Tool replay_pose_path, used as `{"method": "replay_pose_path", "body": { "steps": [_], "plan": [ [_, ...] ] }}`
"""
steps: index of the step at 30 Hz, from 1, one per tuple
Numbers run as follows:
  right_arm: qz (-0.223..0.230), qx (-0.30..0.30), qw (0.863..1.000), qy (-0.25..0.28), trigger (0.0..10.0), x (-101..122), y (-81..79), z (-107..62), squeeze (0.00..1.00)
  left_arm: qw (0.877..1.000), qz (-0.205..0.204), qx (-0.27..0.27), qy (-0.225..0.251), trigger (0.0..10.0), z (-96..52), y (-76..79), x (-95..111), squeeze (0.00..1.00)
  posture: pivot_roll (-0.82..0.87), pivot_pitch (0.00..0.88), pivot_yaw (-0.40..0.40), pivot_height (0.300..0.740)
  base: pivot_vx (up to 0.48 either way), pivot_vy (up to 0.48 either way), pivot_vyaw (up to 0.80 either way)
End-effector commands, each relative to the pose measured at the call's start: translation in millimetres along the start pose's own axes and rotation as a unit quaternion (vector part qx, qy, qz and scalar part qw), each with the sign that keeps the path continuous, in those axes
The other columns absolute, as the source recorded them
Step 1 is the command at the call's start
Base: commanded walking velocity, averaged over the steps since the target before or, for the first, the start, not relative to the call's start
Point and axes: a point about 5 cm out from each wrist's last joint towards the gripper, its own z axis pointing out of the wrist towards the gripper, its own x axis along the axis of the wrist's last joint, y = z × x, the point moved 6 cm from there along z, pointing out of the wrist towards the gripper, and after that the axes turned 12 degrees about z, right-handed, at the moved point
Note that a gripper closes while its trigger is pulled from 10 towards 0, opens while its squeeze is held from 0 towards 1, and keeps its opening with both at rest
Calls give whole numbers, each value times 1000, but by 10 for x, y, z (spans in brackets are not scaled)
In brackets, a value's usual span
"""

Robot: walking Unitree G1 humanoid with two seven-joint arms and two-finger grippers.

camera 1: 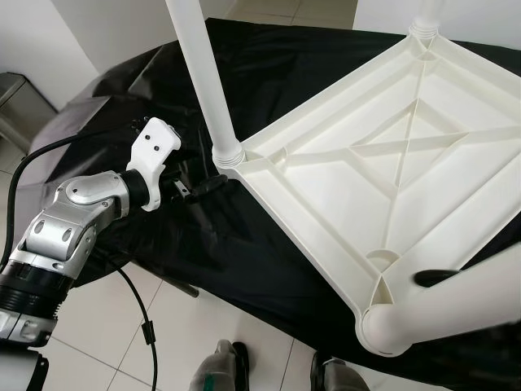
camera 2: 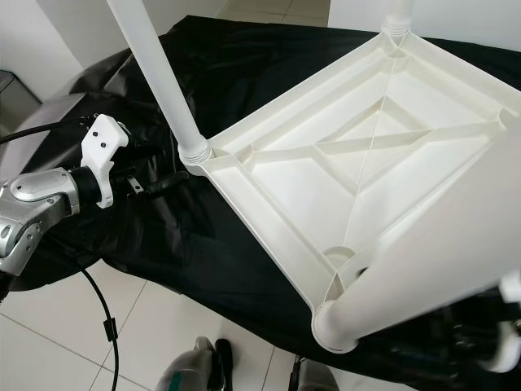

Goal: Building children table

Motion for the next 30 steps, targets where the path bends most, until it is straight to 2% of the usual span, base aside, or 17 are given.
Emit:
{"method": "replay_pose_path", "body": {
  "steps": [1, 3, 5, 6, 8, 9, 11, 12, 13, 15, 16, 17, 19, 20, 21, 26, 30],
  "plan": [
    [3, -14, 1000, 18, 10000, -6, 33, 4, 0, 995, -2, -98, 4, 10000, -39, 230, -31, 0, 79, 262, 156, 740, 0, 0, 0],
    [5, -19, 999, 28, 10000, 2, 51, 21, 0, 995, -3, -97, 5, 10000, -33, 230, -28, 0, 79, 262, 156, 740, 0, 0, 0],
    [-6, -85, 995, 57, 10000, 11, 250, 20, 0, 995, -4, -95, 6, 10000, -46, 244, -28, 0, 77, 261, 133, 740, 0, 0, 0],
    [-6, -85, 995, 57, 10000, 11, 250, 20, 0, 995, -4, -95, 6, 10000, -46, 244, -28, 0, 77, 261, 133, 740, 0, 0, 0],
    [2, -166, 983, 74, 10000, -39, 491, 65, 0, 996, -5, -89, 2, 10000, -64, 251, -54, 0, 82, 255, 120, 740, 0, 0, 0],
    [-4, -189, 977, 98, 10000, -7, 532, 140, 0, 996, -11, -86, 1, 10000, -68, 255, -73, 0, 83, 251, 114, 740, 0, 0, 0],
    [-4, -189, 977, 98, 10000, -7, 532, 140, 0, 996, -11, -86, 1, 10000, -68, 255, -73, 0, 83, 251, 114, 740, 0, 0, 0],
    [-4, -217, 969, 119, 10000, 17, 594, 207, 0, 996, -14, -85, -1, 10000, -70, 274, -99, 0, 83, 250, 107, 740, 0, 0, 0],
    [-4, -217, 969, 119, 10000, 17, 594, 207, 0, 996, -14, -85, -1, 10000, -70, 274, -99, 0, 83, 250, 107, 740, 0, 0, 0],
    [-3, -280, 948, 152, 10000, 40, 763, 273, 0, 996, -20, -88, -8, 10000, -72, 341, -178, 0, 83, 246, 87, 740, 0, 0, 0],
    [-3, -280, 948, 152, 10000, 40, 763, 273, 0, 996, -20, -88, -8, 10000, -72, 341, -178, 0, 83, 246, 87, 740, 0, 0, 0],
    [3, -304, 940, 157, 10000, 20, 840, 274, 0, 996, -20, -91, -10, 10000, -72, 368, -203, 0, 83, 246, 87, 740, 0, 0, 0],
    [17, -361, 915, 178, 10000, 5, 968, 342, 0, 994, -28, -105, -19, 10000, -64, 473, -306, 0, 85, 245, 69, 740, 0, 0, 0],
    [17, -361, 915, 178, 10000, 5, 968, 342, 0, 994, -28, -105, -19, 10000, -64, 473, -306, 0, 85, 245, 69, 740, 0, 0, 0],
    [30, -389, 900, 194, 10000, 9, 1027, 424, 0, 992, -29, -116, -28, 10000, -48, 559, -392, 0, 82, 241, 56, 740, 0, 0, 0],
    [33, -406, 886, 219, 10000, 82, 1056, 539, 0, 989, -7, -143, -30, 10000, 19, 691, -432, 0, 86, 235, 30, 740, 0, 0, 0],
    [36, -432, 871, 233, 10000, 169, 1109, 579, 0, 985, 8, -171, -10, 10000, 111, 793, -344, 0, 79, 231, 16, 740, 0, 0, 0]
  ]
}}
